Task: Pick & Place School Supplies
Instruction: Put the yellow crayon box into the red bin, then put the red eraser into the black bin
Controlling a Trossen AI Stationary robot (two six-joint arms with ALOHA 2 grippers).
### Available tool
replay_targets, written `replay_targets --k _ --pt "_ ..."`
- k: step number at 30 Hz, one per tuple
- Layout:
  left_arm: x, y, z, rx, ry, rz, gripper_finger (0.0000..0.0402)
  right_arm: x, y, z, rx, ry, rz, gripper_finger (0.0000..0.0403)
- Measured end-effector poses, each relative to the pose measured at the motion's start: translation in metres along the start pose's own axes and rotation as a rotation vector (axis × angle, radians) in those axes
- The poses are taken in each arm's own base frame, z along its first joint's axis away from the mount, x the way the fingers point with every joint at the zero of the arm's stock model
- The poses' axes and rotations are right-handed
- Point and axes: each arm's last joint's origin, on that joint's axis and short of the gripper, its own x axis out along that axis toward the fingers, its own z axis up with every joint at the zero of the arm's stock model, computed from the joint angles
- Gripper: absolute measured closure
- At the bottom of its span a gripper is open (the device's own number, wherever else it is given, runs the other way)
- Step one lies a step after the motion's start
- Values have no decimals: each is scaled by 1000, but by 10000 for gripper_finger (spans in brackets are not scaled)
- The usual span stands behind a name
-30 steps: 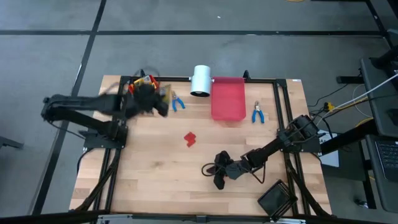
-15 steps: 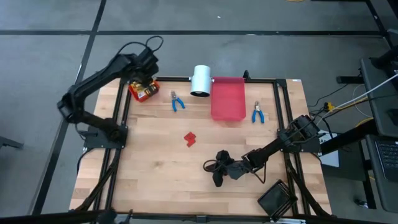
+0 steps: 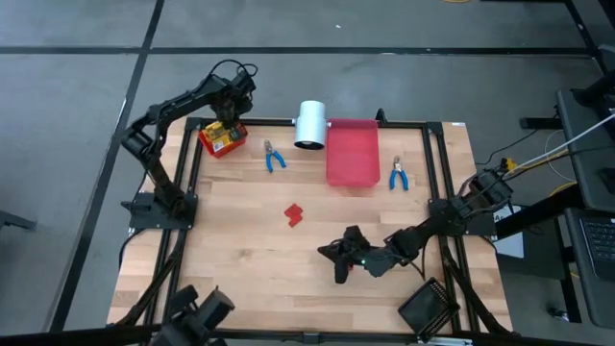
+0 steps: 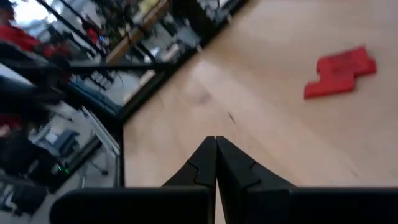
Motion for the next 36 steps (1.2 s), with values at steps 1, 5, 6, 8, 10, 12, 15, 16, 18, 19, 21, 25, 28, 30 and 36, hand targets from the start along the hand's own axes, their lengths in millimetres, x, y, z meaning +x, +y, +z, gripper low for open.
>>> replay_targets --k 1,5,6,8,10,12,15,16,18,19,21,25,28,30,36 --pt "3 1 1 -3 4 -15 376 -3 2 1 1 -14 -4 396" --pt "14 5 -1 33 36 -17 376 -12 8 3 11 -64 -24 396" --pt "17 7 -3 39 49 -16 376 -14 9 3 16 -77 -28 396" --pt "21 11 -5 35 63 -22 376 -17 11 2 24 -94 -35 396" --pt "24 14 -6 21 63 -48 376 -19 12 0 43 -107 -38 396" --pt "25 16 -7 9 48 -99 364 -21 13 -2 58 -106 -34 396" --pt "25 17 -9 -10 31 -157 307 -23 15 -2 79 -113 -20 396" --pt "25 17 -9 -16 34 -160 283 -24 16 -2 82 -120 -20 396" --pt "25 18 -10 -17 53 -134 237 -27 18 0 87 -133 -20 396" --pt "25 19 -11 -14 65 -109 216 -28 19 0 90 -139 -19 396" --pt "24 20 -12 -2 85 -71 181 -30 21 3 93 -146 -14 396" --pt "13 18 -17 -27 33 -154 147 -32 23 8 84 -150 -6 396" --pt "-6 14 -21 -98 -98 -339 150 -31 24 13 86 -144 5 396" --pt "-24 9 -26 -124 -201 -474 159 -28 22 16 86 -121 18 396" --pt "-86 -32 -44 -13 -469 -914 191 -17 17 26 64 -87 39 396"
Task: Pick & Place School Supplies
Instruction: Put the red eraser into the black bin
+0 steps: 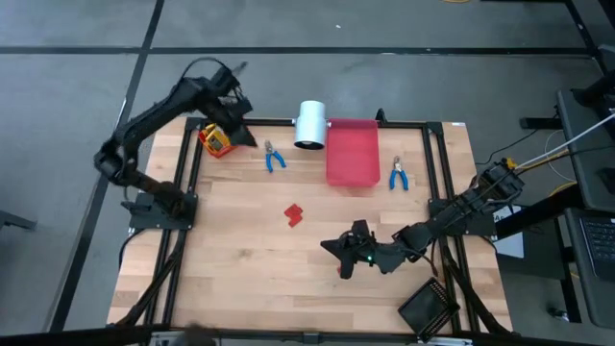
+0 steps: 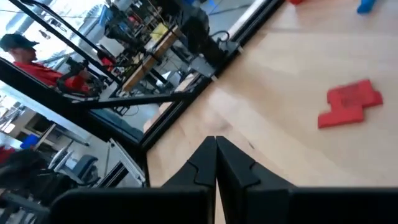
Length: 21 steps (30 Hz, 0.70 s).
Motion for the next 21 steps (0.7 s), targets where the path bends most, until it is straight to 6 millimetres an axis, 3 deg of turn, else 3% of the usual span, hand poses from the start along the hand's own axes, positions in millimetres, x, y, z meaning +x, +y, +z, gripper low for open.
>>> replay_targets --k 2,4,7,9,13,16,21 --pt "14 -26 -7 60 33 -5 201 2 2 5 2 -27 21 396" --pt "37 -48 -21 95 95 129 208 3 4 8 7 -50 43 396" --pt "76 -71 -52 101 145 391 215 3 5 9 0 -58 53 396" --pt "99 -84 -73 63 83 395 217 3 5 9 19 -55 55 396" --pt "143 -101 -102 -91 -156 217 217 5 4 10 56 -27 67 396" --pt "165 -107 -116 -93 -258 218 222 5 5 11 53 -17 77 396" --pt "197 -108 -130 63 -154 334 231 -2 11 9 26 31 131 396"
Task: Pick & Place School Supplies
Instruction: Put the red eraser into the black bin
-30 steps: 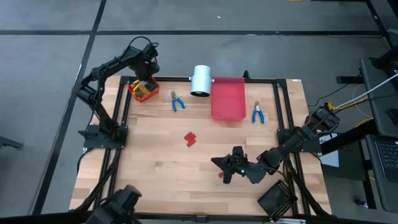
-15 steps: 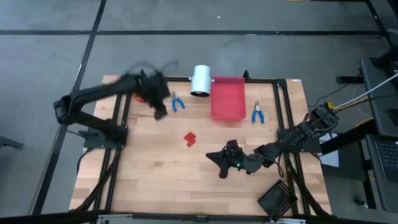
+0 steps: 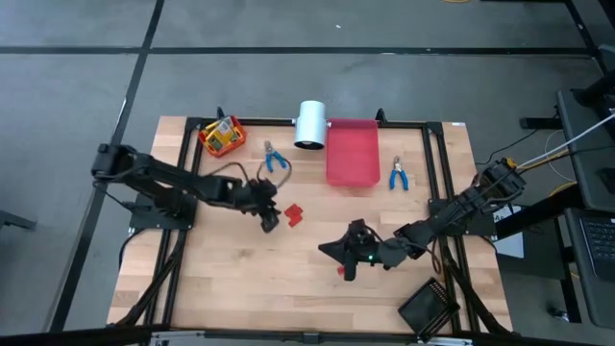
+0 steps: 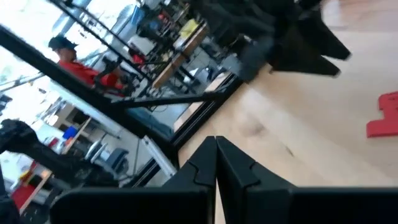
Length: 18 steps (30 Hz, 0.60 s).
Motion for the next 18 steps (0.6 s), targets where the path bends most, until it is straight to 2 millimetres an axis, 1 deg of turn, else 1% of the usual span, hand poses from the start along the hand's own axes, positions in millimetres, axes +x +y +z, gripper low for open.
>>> replay_targets --k 2,4,7,12,18 --pt "12 -5 -5 61 36 14 231 -2 2 -3 -4 12 8 396" --pt "23 -7 -11 84 78 35 228 -5 4 -6 -6 23 17 396" --pt "35 -11 -13 107 82 28 222 -10 8 -11 2 28 23 396" --pt "40 -18 -4 186 -22 -31 211 -20 14 -19 14 0 10 396" --pt "49 -5 -1 208 -11 28 204 -32 20 -29 21 -32 -13 396"
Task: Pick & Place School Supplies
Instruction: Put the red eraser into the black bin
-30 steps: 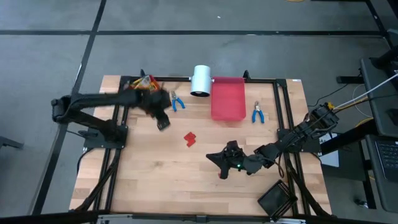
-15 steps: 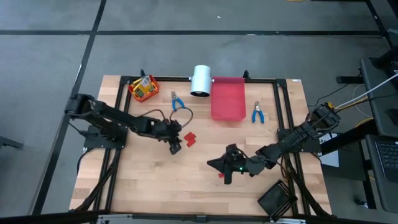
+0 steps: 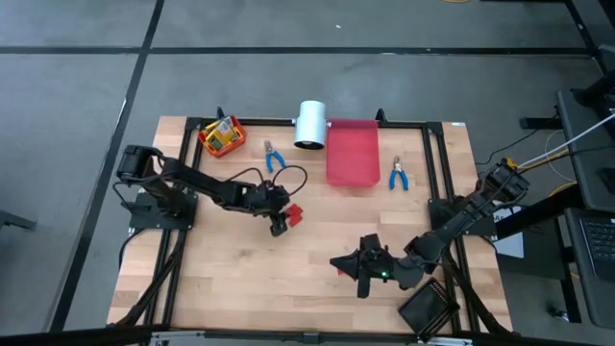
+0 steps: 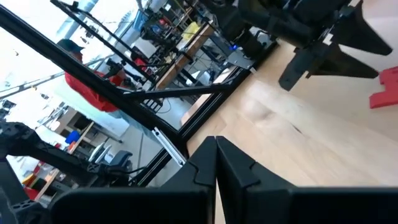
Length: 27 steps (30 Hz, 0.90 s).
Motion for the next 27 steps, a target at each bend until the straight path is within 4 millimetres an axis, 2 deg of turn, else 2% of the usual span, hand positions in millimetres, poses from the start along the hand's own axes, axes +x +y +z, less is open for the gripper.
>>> replay_targets --k 6,11,18,27 --pt "12 13 0 -19 42 -16 203 -8 4 -5 4 -35 -13 396" --pt "26 15 1 -42 43 -89 203 -11 5 -7 5 -37 -10 396" --pt "37 5 -2 -88 21 -167 204 -11 5 -6 8 -37 -9 396" --pt "35 -12 -8 -86 26 -208 207 -11 5 -7 2 -37 -10 396"
